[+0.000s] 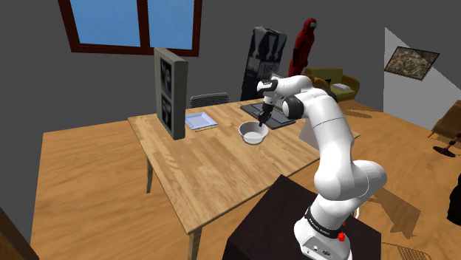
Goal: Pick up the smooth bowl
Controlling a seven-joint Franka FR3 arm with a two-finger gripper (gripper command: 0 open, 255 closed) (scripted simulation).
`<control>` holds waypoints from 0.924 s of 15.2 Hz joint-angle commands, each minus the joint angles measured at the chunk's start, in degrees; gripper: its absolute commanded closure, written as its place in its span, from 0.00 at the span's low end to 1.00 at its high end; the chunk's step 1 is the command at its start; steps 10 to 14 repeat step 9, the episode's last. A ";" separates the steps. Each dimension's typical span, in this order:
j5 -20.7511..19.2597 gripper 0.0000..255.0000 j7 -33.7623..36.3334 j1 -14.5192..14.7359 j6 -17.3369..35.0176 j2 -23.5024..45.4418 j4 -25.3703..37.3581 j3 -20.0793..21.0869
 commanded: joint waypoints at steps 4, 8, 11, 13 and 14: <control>-0.50 1.00 0.51 -0.12 -2.79 -1.56 1.36 -0.36; -0.78 1.00 0.87 -0.23 -4.57 -2.37 2.41 -0.54; -0.78 1.00 0.87 -0.24 -4.58 -2.36 2.42 -0.54; -0.78 1.00 0.87 -0.24 -4.58 -2.36 2.42 -0.54; -0.78 1.00 0.87 -0.24 -4.58 -2.36 2.42 -0.54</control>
